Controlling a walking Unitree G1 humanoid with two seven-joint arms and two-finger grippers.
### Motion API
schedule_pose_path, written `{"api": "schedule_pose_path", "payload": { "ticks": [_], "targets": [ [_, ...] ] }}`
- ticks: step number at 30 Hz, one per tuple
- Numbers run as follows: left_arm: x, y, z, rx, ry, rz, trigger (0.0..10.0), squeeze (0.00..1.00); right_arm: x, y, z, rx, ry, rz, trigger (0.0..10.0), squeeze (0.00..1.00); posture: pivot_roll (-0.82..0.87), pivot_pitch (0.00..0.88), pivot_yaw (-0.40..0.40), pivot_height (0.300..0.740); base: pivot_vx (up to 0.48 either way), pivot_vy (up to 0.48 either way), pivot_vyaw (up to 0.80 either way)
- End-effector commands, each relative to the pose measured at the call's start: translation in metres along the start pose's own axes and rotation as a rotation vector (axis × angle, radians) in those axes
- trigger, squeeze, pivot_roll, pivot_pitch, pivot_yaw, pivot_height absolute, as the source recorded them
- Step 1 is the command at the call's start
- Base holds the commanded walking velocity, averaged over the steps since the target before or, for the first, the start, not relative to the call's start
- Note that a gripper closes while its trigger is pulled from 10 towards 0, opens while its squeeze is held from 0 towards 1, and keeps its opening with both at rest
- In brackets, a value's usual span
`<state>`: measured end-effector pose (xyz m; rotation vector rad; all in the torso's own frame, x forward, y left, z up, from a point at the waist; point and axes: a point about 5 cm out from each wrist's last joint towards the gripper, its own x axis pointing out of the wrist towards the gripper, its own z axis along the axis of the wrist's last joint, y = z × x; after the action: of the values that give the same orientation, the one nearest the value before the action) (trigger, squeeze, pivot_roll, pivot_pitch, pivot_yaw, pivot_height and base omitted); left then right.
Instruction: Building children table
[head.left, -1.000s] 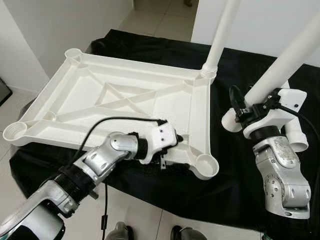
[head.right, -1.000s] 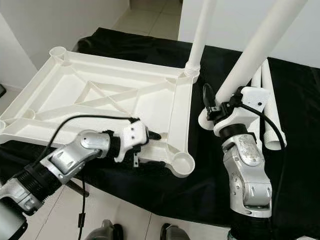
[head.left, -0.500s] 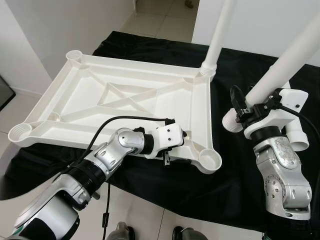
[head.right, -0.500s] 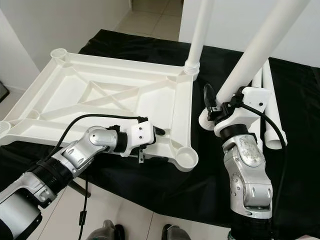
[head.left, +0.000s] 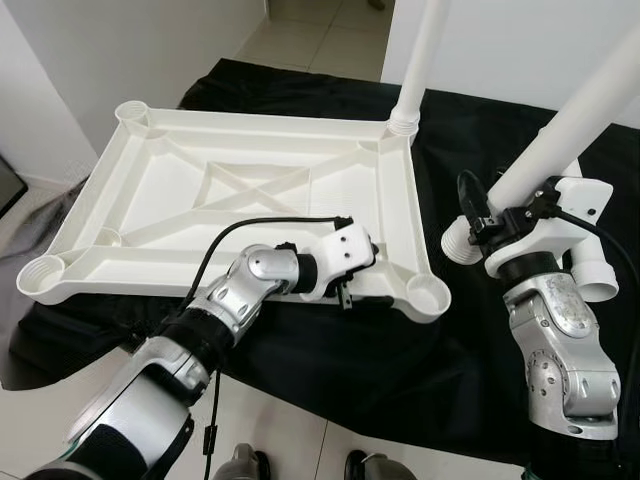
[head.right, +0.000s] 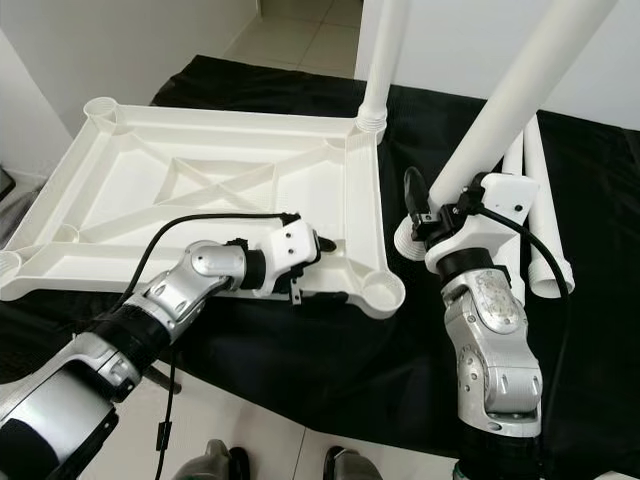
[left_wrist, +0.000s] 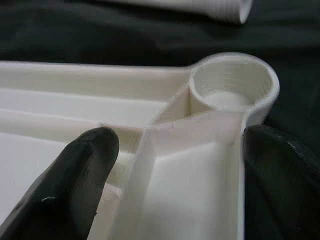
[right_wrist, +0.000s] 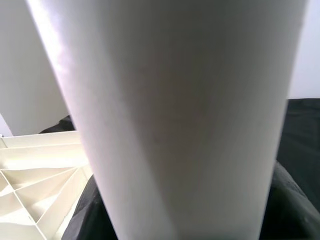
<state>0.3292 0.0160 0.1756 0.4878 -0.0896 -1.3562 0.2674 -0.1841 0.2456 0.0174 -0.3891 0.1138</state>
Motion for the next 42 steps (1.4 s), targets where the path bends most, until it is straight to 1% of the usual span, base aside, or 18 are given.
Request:
{"api": "schedule_pose_path", "payload": {
  "ticks": [1,2,7,9,14,15,16,17,18,20,21,26,32,34,35,38,39,42],
  "targets": [
    [-0.002,0.016,0.005,-0.017,-0.026,0.224,10.0,0.00,0.001,0.002,0.004,0.018,-0.025,0.007,10.0,0.00,0.01,0.165,0.036,0.740,0.000,0.000,0.00],
    [-0.002,0.013,0.010,-0.040,-0.070,0.179,10.0,0.00,0.001,0.003,0.004,0.022,-0.027,0.010,10.0,0.00,0.01,0.168,0.037,0.740,0.000,0.000,0.00],
    [-0.004,0.007,0.017,-0.065,-0.135,0.107,10.0,0.00,0.001,0.003,0.004,0.026,-0.025,0.008,10.0,0.00,0.02,0.170,0.038,0.740,0.000,0.000,0.00],
    [-0.008,0.000,0.024,-0.115,-0.206,0.029,10.0,0.00,0.001,0.003,0.003,0.029,-0.026,0.007,10.0,0.00,0.02,0.174,0.042,0.740,0.000,0.000,0.00],
    [-0.017,-0.008,0.035,-0.195,-0.295,-0.097,10.0,0.00,0.002,0.004,0.003,0.037,-0.031,0.002,10.0,0.00,0.03,0.179,0.041,0.740,0.000,0.000,0.00],
    [-0.019,-0.008,0.038,-0.242,-0.317,-0.106,10.0,0.00,0.002,0.004,0.003,0.039,-0.032,0.003,10.0,0.00,0.03,0.180,0.043,0.740,0.000,0.000,0.00],
    [-0.019,-0.008,0.038,-0.242,-0.317,-0.106,10.0,0.00,0.002,0.004,0.003,0.039,-0.032,0.003,10.0,0.00,0.03,0.180,0.043,0.740,0.000,0.000,0.00],
    [-0.020,-0.007,0.040,-0.274,-0.329,-0.108,10.0,0.00,0.003,0.004,0.003,0.040,-0.033,0.003,10.0,0.00,0.03,0.180,0.043,0.740,0.000,0.000,0.00],
    [-0.025,-0.007,0.046,-0.291,-0.356,-0.104,10.0,0.00,0.003,0.005,0.001,0.043,-0.028,0.007,10.0,0.00,0.04,0.195,0.049,0.740,0.000,0.000,0.00],
    [-0.027,-0.007,0.047,-0.287,-0.361,-0.102,10.0,0.00,0.003,0.006,0.000,0.044,-0.027,0.008,10.0,0.00,0.04,0.195,0.049,0.740,0.000,0.000,0.00],
    [-0.028,-0.005,0.049,-0.311,-0.368,-0.094,10.0,0.00,0.004,0.006,0.000,0.047,-0.025,0.009,10.0,0.00,0.04,0.204,0.044,0.740,0.000,0.000,0.00],
    [-0.034,-0.006,0.046,-0.332,-0.342,-0.069,10.0,0.00,0.007,0.009,-0.001,0.053,-0.017,0.033,10.0,0.00,0.06,0.222,0.036,0.740,0.000,0.000,0.00],
    [-0.046,-0.007,0.050,-0.422,-0.382,0.018,10.0,0.00,0.006,0.017,-0.014,0.033,0.036,0.077,10.0,0.00,0.07,0.244,0.020,0.740,0.000,0.000,0.00],
    [-0.048,-0.008,0.051,-0.431,-0.383,0.024,10.0,0.00,0.005,0.018,-0.015,0.036,0.039,0.081,10.0,0.00,0.07,0.232,0.014,0.740,0.000,0.000,0.00],
    [-0.050,-0.011,0.051,-0.403,-0.373,0.028,10.0,0.00,0.005,0.020,-0.017,0.027,0.042,0.100,10.0,0.00,0.07,0.241,0.009,0.740,0.000,0.000,0.00],
    [-0.052,-0.014,0.049,-0.425,-0.360,0.029,10.0,0.00,0.005,0.023,-0.019,0.020,0.048,0.122,10.0,0.00,0.07,0.240,0.003,0.740,0.000,0.000,0.00],
    [-0.053,-0.020,0.049,-0.374,-0.338,0.023,10.0,0.00,0.005,0.025,-0.019,0.013,0.048,0.138,10.0,0.00,0.07,0.233,-0.002,0.740,0.000,0.000,0.00],
    [-0.052,-0.026,0.045,-0.373,-0.316,0.007,10.0,0.00,0.004,0.025,-0.020,0.017,0.047,0.144,10.0,0.00,0.07,0.226,-0.003,0.740,0.000,0.000,0.00]
  ]
}}
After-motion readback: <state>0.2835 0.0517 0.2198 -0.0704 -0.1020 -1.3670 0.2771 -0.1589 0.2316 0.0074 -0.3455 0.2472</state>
